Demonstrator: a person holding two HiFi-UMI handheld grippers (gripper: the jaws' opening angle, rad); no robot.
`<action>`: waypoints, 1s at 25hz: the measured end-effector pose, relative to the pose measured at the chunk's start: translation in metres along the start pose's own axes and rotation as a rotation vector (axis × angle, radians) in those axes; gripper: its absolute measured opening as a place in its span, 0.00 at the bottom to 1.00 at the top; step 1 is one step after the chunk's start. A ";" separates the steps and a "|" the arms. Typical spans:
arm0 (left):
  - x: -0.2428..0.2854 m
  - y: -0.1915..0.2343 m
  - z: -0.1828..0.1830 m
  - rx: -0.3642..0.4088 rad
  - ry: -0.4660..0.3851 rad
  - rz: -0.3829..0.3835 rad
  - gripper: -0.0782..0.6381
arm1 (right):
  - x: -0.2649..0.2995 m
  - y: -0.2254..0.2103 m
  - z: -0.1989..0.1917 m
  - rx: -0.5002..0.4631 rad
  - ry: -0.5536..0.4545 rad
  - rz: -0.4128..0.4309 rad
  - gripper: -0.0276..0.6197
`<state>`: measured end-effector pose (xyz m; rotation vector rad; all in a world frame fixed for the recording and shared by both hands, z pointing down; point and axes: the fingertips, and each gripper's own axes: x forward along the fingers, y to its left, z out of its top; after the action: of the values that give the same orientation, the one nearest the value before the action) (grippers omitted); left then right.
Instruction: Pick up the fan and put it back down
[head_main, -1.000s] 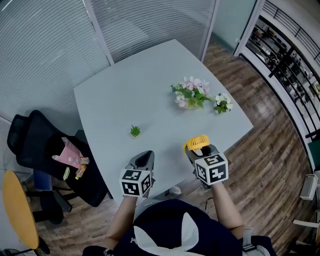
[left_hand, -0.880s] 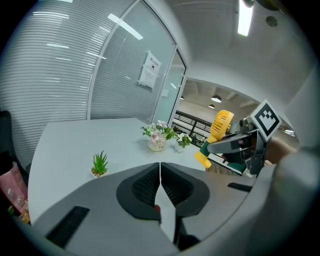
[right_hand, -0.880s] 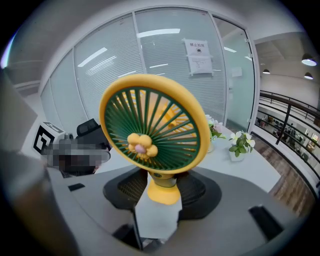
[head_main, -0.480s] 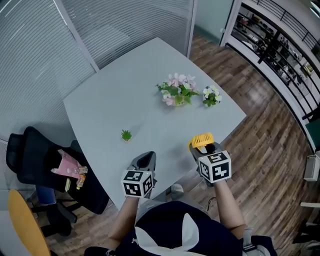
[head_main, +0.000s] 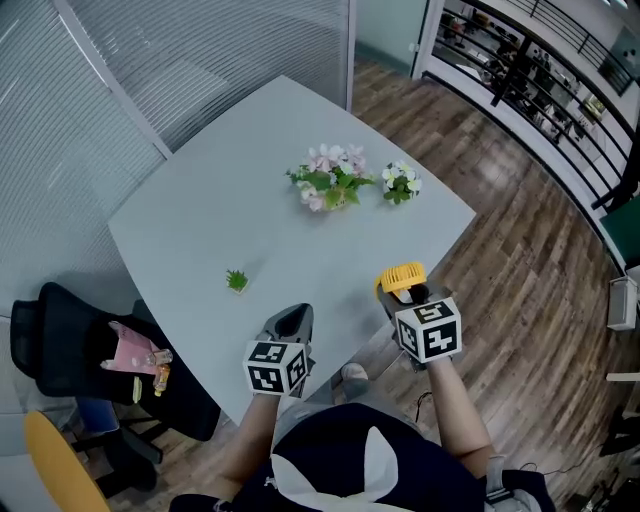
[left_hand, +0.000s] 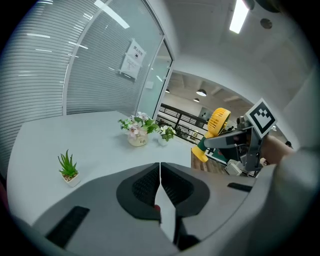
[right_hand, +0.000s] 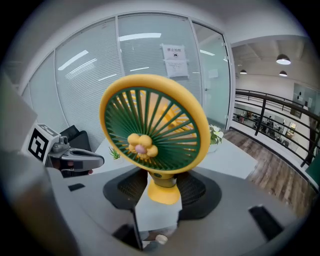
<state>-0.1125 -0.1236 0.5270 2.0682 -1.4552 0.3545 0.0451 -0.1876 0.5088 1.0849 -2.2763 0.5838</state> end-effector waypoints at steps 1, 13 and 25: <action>0.002 -0.001 -0.001 0.003 0.006 -0.005 0.14 | 0.001 -0.001 -0.002 0.003 0.002 -0.003 0.33; 0.006 -0.005 -0.011 0.022 0.048 -0.029 0.14 | 0.012 0.003 -0.020 0.029 0.022 -0.018 0.33; 0.003 -0.005 -0.021 0.030 0.070 -0.037 0.14 | 0.033 0.010 -0.047 0.036 0.046 -0.020 0.33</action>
<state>-0.1044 -0.1120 0.5434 2.0824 -1.3764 0.4327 0.0332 -0.1724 0.5634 1.0991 -2.2212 0.6380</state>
